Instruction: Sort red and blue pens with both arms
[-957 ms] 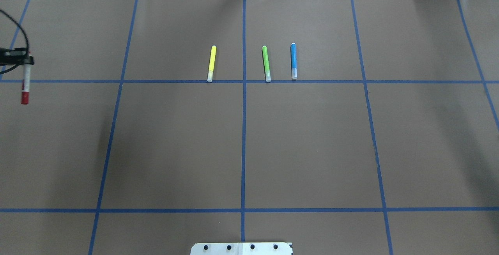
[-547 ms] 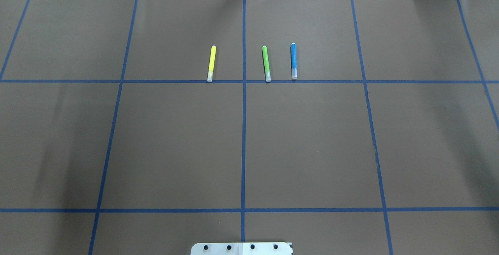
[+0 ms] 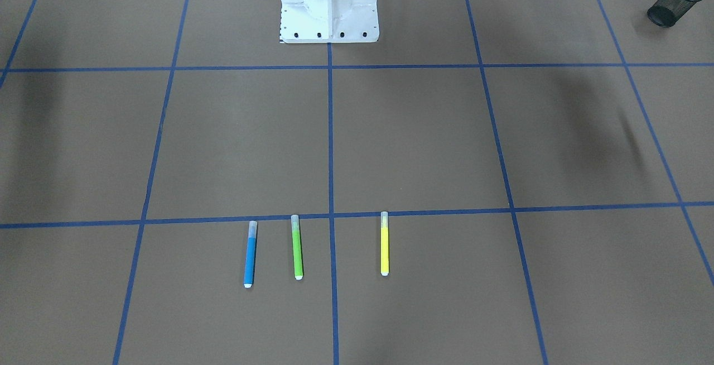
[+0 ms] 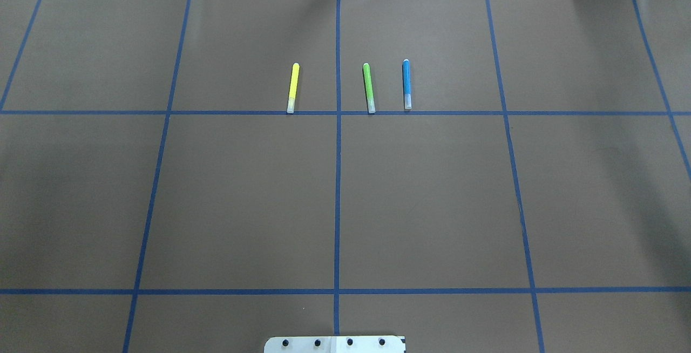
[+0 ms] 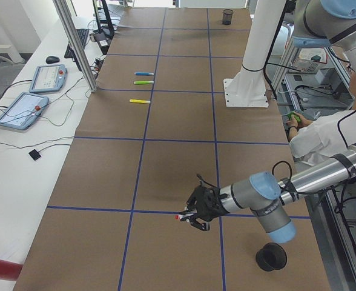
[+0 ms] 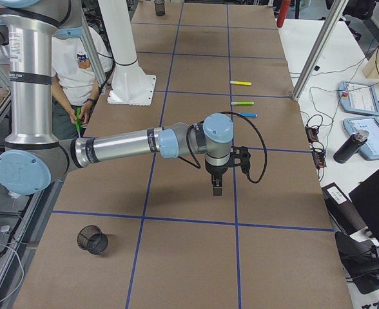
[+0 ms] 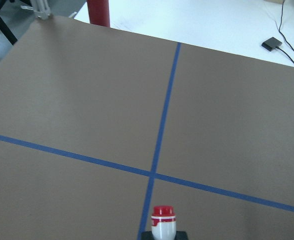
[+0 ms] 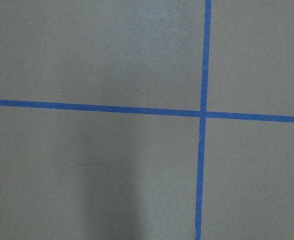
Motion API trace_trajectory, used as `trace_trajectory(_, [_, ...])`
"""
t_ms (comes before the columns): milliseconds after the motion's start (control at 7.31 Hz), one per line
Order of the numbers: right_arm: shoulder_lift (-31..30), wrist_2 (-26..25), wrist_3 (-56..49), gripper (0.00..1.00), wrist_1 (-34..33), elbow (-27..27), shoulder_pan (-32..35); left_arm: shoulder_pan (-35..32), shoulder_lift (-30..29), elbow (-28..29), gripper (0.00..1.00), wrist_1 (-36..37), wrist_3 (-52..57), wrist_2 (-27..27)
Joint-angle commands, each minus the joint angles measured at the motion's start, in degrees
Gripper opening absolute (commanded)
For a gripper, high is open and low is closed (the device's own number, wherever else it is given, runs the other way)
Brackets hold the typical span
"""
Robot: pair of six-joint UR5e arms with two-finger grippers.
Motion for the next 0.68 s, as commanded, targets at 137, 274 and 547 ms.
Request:
trace_trajectory(137, [2.73, 0.43, 6.60, 1.00, 0.02, 0.09, -3.49, -5.96, 7.90, 5.69, 0.00, -14.96, 1.86, 0.06])
trace_trajectory(274, [2.73, 0.43, 6.80, 1.00, 0.02, 0.00, -4.03, -8.50, 9.93, 6.39, 0.00, -18.04, 2.83, -0.02])
trace_trajectory(547, [2.73, 0.43, 6.89, 1.00, 0.02, 0.00, -4.47, -11.68, 10.22, 15.75, 0.00, -29.00, 3.10, 0.15])
